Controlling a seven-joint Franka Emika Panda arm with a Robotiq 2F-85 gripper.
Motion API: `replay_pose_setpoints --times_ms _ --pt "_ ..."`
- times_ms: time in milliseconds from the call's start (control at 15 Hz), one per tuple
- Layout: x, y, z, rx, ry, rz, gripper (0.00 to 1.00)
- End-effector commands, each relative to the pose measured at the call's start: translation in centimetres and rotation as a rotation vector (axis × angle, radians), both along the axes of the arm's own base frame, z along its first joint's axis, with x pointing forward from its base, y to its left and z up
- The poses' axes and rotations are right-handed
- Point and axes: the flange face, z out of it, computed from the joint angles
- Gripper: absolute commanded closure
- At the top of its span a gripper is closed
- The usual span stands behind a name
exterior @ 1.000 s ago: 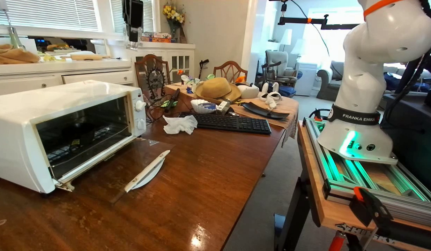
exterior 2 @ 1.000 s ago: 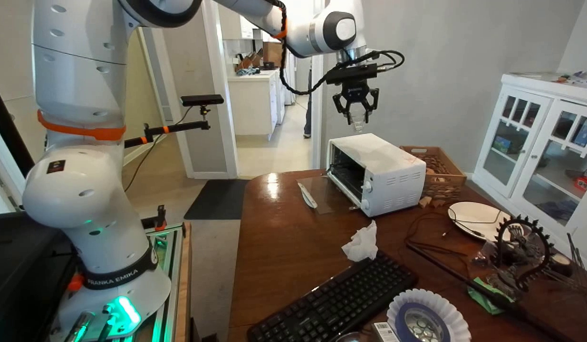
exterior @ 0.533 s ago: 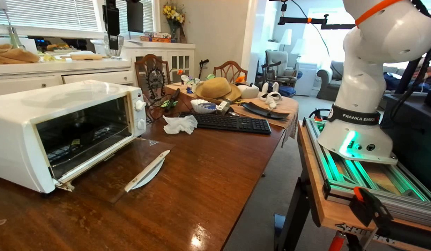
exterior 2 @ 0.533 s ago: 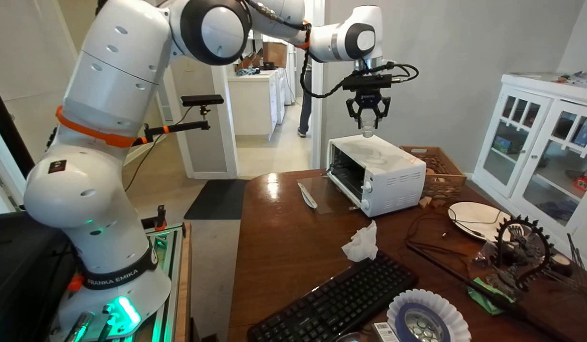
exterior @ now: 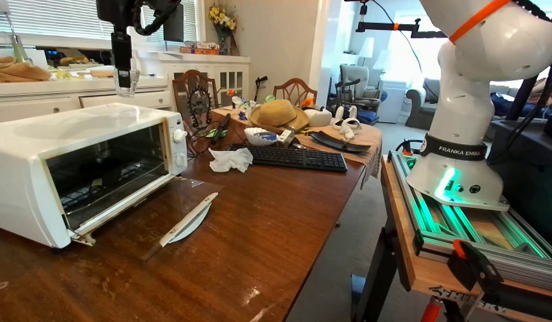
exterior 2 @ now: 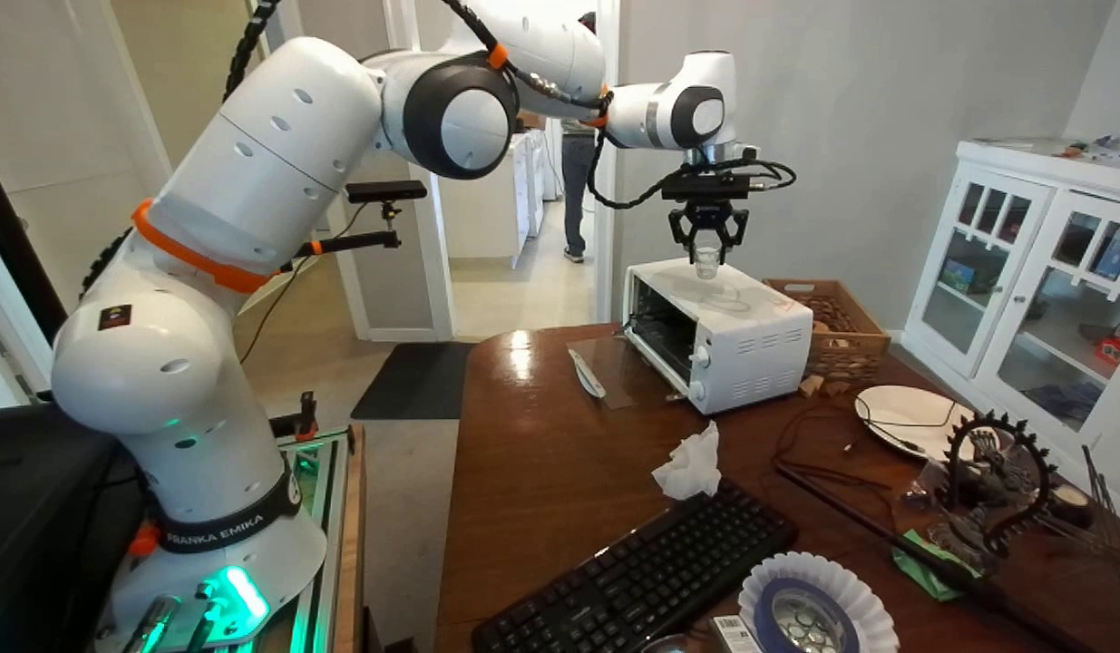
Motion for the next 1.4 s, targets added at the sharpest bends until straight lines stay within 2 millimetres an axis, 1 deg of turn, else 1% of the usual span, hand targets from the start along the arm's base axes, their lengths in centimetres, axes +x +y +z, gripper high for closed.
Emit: replay_pose_setpoints --times_ms 0,200,600,1000,1333 --pt "1.1 0.0 -0.7 0.012 -0.020 -0.084 0.70" --pt "1.3 -0.5 -1.3 0.022 -0.026 -0.161 0.70" --pt "1.5 -1.8 -3.5 0.008 0.015 -0.250 0.70" --pt "1.3 -2.2 -4.6 -0.012 0.062 -0.265 0.70" --pt "1.1 -2.3 -4.9 -0.016 0.086 -0.265 0.70"
